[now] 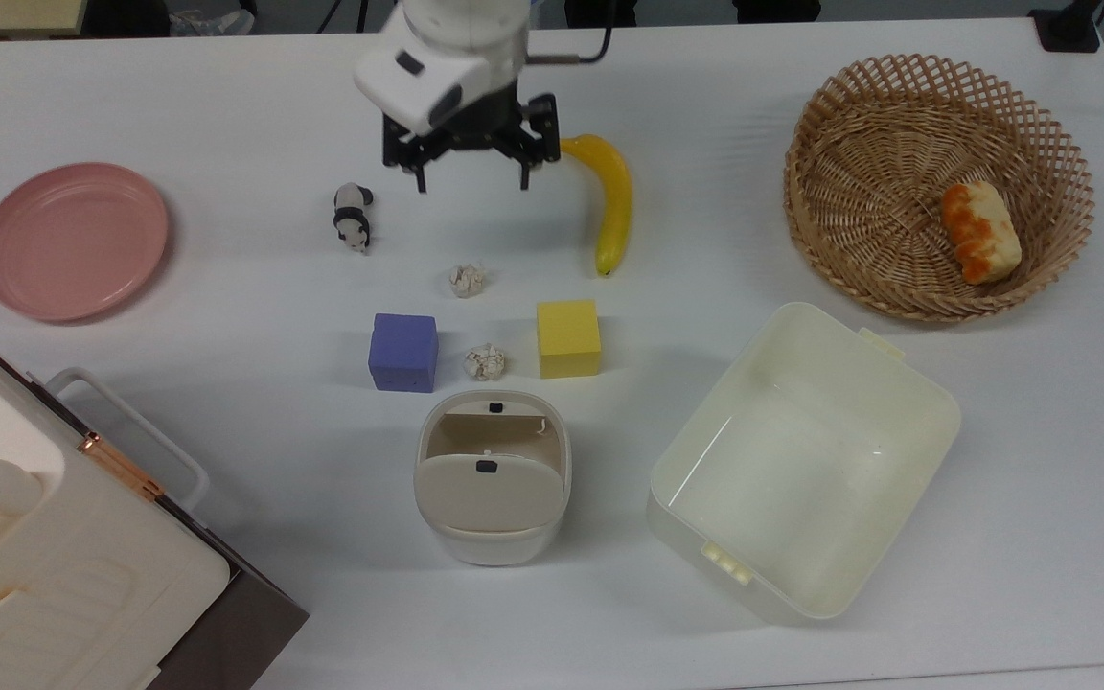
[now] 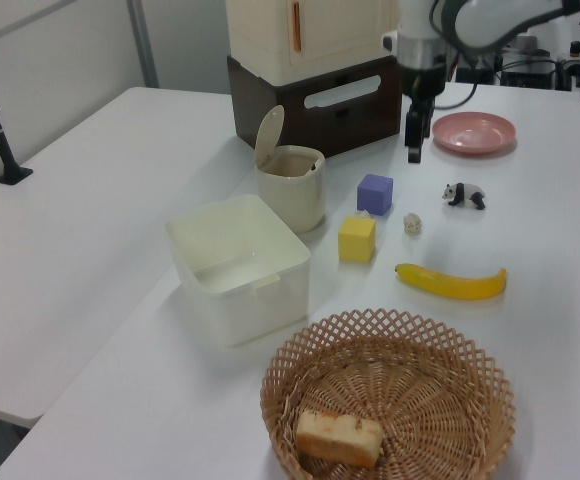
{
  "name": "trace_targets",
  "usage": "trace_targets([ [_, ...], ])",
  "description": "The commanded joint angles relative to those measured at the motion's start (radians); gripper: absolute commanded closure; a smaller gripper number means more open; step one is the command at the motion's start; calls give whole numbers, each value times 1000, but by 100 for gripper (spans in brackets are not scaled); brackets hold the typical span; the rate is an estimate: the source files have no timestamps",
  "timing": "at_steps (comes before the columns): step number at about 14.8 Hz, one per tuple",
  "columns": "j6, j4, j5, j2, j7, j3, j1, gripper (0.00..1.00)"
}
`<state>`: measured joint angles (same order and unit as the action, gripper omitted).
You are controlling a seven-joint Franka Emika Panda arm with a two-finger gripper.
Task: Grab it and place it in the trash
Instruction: 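Lower the open gripper onto the small white piece beside the purple cube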
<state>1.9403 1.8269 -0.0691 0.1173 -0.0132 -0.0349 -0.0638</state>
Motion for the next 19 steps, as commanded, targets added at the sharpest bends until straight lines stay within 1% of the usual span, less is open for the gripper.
trace_targets([
  [1,110,69,0,31,-44,-2,-19,0],
  [6,201,94,-5,105,-44,-2,-16,0],
  [10,233,103,-17,160,-44,0,-16,0],
  [13,261,121,-49,174,-44,0,-10,0],
  [14,261,121,-55,183,-44,0,-10,2],
  [16,269,121,-70,197,-44,0,-8,14],
  [17,276,121,-77,202,-44,0,-8,24],
  [18,276,121,-78,202,-44,0,-8,36],
  [19,278,120,-78,202,-44,0,-7,53],
])
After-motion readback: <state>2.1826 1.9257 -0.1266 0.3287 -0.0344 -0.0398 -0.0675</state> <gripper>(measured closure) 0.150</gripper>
